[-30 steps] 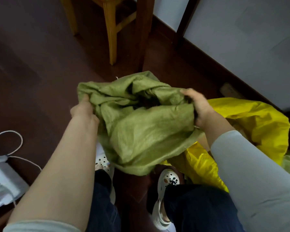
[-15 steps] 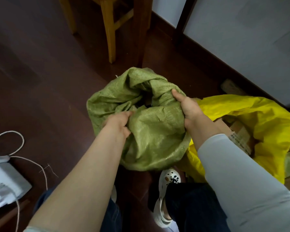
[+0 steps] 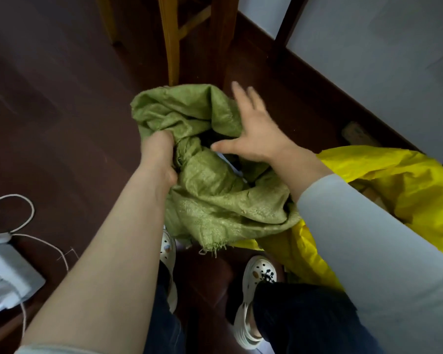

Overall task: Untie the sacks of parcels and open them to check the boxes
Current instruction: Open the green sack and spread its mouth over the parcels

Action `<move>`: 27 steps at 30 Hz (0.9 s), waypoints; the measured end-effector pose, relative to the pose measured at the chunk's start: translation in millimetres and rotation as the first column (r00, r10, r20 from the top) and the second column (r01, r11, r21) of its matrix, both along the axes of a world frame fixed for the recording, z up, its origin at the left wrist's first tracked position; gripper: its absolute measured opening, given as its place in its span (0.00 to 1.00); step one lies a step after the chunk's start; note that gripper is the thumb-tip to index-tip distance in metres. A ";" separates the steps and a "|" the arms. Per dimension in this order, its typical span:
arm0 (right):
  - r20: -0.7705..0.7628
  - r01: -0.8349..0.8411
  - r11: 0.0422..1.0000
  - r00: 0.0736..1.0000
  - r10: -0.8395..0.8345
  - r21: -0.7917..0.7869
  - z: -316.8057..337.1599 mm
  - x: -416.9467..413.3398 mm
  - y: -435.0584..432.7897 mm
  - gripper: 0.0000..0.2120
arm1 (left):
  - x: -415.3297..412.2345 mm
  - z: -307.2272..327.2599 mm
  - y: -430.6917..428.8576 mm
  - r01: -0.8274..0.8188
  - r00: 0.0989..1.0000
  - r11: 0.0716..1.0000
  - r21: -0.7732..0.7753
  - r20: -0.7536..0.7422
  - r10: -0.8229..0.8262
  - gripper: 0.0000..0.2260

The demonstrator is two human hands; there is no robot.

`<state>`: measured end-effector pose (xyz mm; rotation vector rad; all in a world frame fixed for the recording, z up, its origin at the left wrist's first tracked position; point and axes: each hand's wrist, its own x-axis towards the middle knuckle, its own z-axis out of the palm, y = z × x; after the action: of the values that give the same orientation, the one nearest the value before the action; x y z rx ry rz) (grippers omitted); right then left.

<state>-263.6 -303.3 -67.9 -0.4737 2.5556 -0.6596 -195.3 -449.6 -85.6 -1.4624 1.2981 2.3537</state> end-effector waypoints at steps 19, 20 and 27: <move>-0.113 0.771 0.611 0.633 -0.766 0.181 -28.8 -81.5 125.3 0.17 | -3.4 -35.1 -36.9 0.501 0.859 0.525 -0.689 0.318 -0.402 0.25; -0.143 0.717 0.668 0.696 -0.704 0.200 -27.4 -77.7 117.2 0.18 | -4.9 -32.9 -33.3 0.486 0.867 0.597 -0.639 0.263 -0.423 0.25; -0.429 -0.237 0.955 0.855 0.292 0.179 -12.7 -16.9 19.4 0.43 | -11.5 -26.1 -20.8 0.588 0.765 0.465 -0.662 0.267 -0.586 0.30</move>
<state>-280.5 -283.9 -80.6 -1.0212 2.8533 -0.3157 -206.8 -470.5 -111.7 -0.8208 2.4166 1.4050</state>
